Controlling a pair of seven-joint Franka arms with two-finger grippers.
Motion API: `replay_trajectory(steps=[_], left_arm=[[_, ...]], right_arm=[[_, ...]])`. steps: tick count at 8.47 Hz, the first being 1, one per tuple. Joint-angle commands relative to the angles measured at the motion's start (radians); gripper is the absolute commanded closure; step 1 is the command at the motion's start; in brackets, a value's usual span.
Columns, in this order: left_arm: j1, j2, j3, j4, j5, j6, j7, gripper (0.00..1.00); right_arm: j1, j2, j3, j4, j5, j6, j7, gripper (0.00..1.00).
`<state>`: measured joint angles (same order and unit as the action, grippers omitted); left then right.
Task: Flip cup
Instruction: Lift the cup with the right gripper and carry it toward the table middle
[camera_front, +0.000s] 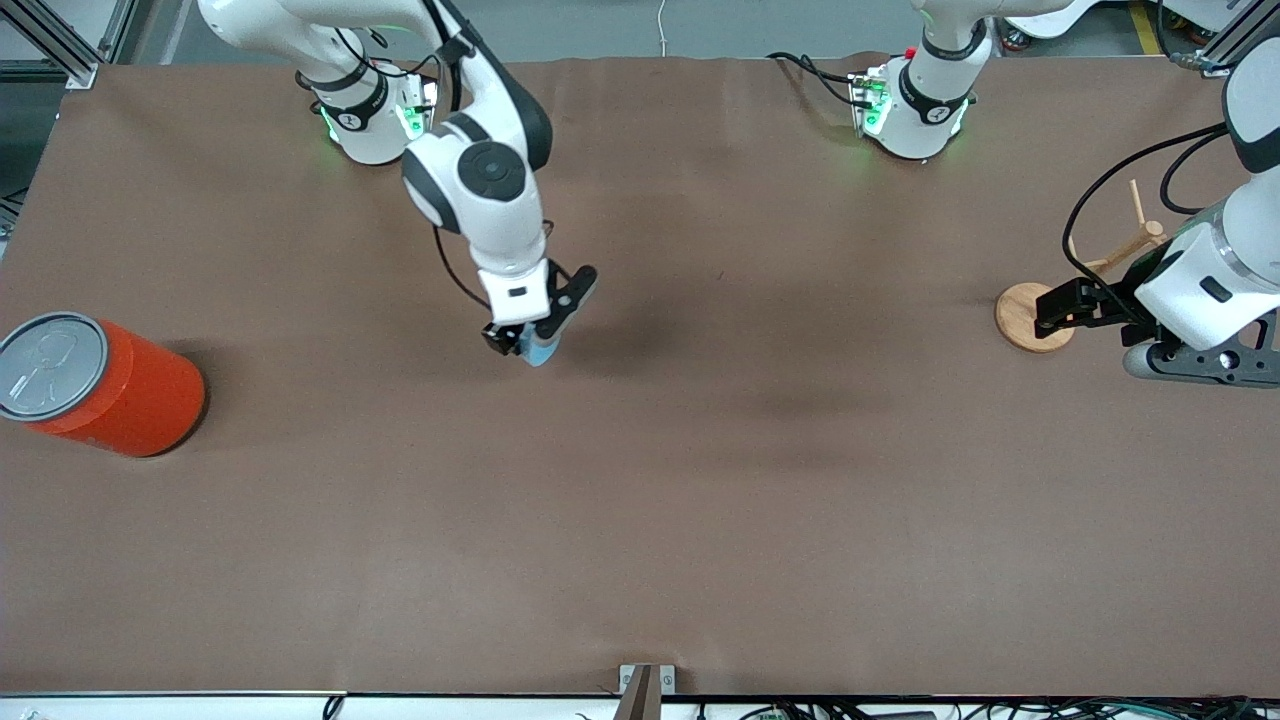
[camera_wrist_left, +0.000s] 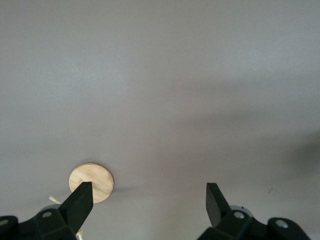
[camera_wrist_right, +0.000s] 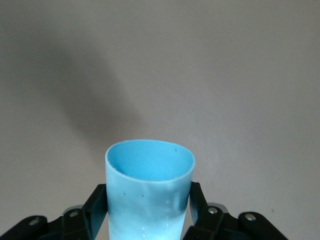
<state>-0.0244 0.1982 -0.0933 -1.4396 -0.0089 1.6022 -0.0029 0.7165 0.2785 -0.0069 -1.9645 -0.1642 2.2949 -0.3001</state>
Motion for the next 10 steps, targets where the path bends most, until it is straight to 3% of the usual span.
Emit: replay_trajectory(steps=[1,7,10], left_arm=[[-0.015,0.016,-0.003,0.004,0.018,0.031,-0.009,0.00],[-0.006,0.187,-0.006,0.010,0.013,0.154,-0.002,0.00],[-0.012,0.265,-0.006,0.005,0.000,0.264,-0.011,0.00]], right_arm=[[0.055,0.040,-0.010,0.050,-0.021,-0.009,-0.078,0.64],[0.130,0.324,-0.013,0.353,-0.028,-0.011,-0.208,0.64],[0.201,0.373,-0.013,0.394,-0.067,-0.012,-0.208,0.64]])
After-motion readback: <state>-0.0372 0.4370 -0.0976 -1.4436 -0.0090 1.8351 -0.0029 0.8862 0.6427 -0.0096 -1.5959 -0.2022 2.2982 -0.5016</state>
